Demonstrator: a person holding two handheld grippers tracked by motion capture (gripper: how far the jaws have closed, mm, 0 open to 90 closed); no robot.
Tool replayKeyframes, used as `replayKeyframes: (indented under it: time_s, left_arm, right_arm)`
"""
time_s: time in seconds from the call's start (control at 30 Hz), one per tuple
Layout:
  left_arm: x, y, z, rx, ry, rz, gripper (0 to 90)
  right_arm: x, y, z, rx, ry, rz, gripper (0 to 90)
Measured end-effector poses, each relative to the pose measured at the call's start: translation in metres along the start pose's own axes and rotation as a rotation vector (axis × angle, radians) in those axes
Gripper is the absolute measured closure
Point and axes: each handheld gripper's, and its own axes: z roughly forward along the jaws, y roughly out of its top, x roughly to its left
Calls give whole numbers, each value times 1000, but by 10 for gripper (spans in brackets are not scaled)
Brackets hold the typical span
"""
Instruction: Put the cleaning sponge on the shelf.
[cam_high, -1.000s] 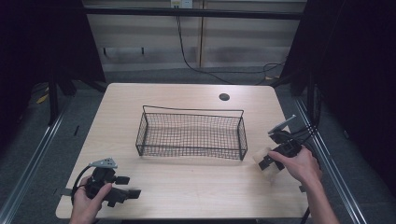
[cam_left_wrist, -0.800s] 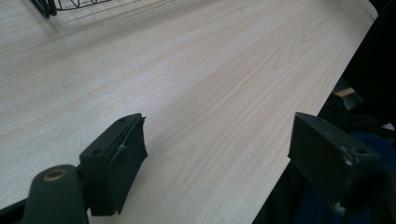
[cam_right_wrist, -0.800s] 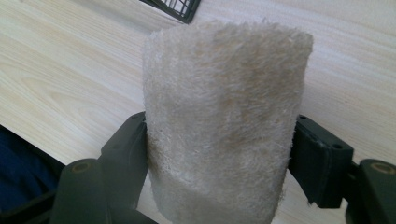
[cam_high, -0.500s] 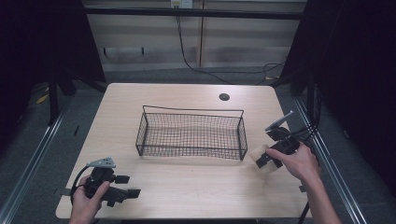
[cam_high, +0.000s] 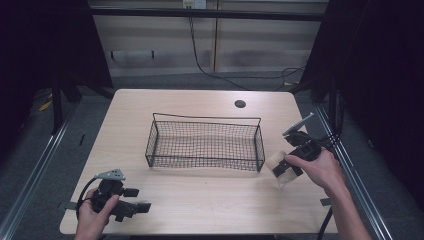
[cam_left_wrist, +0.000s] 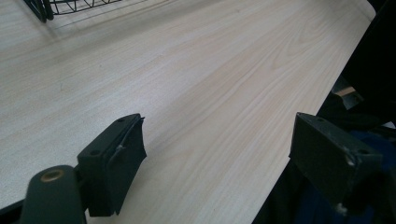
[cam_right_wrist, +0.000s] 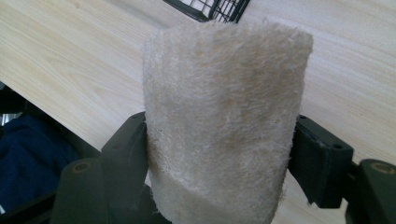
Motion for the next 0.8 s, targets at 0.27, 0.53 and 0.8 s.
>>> replayKeyframes:
  time_s: [0.27,0.53,0.8]
  left_arm:
    - [0,0,0,-2,-1,-1,176]
    - [0,0,0,-3,4,-3,176]
    - [0,0,0,0,4,-3,176]
  right_arm:
    - [8,8,-9,0,12,-19,283]
    - [16,16,-22,-15,22,-29,283]
    - [24,30,-28,-17,28,-26,283]
